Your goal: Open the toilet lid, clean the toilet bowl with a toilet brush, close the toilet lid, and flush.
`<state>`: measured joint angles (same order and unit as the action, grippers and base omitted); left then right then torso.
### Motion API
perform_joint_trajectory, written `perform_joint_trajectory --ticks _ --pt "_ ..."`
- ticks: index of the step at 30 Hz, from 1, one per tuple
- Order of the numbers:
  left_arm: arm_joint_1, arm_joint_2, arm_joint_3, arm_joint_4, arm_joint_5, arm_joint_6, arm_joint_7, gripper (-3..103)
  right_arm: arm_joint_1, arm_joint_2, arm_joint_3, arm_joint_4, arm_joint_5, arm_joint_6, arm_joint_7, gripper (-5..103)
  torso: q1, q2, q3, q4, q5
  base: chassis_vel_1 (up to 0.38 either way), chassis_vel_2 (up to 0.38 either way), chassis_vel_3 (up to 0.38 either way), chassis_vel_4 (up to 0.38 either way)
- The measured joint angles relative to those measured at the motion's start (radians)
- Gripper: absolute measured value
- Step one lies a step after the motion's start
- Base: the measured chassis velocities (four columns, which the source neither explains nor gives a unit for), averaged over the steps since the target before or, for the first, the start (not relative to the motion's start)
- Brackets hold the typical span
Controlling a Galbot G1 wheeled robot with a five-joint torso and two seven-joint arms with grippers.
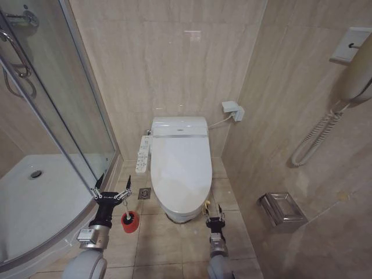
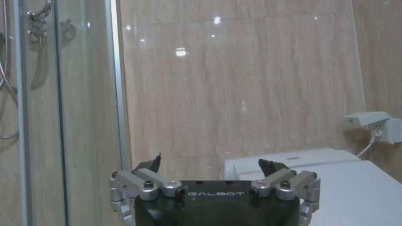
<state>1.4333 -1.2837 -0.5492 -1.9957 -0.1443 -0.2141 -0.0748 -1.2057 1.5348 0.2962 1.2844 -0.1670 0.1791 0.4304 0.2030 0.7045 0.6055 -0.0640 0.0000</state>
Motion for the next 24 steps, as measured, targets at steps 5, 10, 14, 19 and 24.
perform_joint_trajectory --ticks 5,10,14,19,24 --pt "0.0 0.0 0.0 0.0 0.0 0.0 0.0 100 0.001 -0.002 0.004 -0.001 0.0 0.002 0.0 36 0.0 0.0 0.0 0.0 -0.0002 0.0 0.0 0.0 0.0" --pt "0.0 0.0 0.0 0.0 0.0 0.0 0.0 100 -0.001 -0.004 0.008 0.0 0.002 0.005 -0.001 36 0.0 0.0 0.0 0.0 -0.0001 0.0 0.0 0.0 0.0" --pt "0.0 0.0 0.0 0.0 0.0 0.0 0.0 100 -0.005 -0.003 0.014 0.01 0.006 0.011 -0.003 9 0.0 0.0 0.0 0.0001 -0.0001 0.0 0.0 0.0 0.0" --pt "0.0 0.0 0.0 0.0 0.0 0.0 0.0 100 -0.017 -0.002 0.023 0.083 0.043 0.009 -0.004 9 0.0 0.0 0.0 0.0 0.0 0.0 0.0 0.0 0.0" --pt "0.0 0.0 0.0 0.0 0.0 0.0 0.0 100 -0.037 -0.013 0.028 0.236 0.107 -0.03 -0.003 2 0.0 0.0 0.0 0.0003 0.0003 0.0 0.0 0.0 0.0"
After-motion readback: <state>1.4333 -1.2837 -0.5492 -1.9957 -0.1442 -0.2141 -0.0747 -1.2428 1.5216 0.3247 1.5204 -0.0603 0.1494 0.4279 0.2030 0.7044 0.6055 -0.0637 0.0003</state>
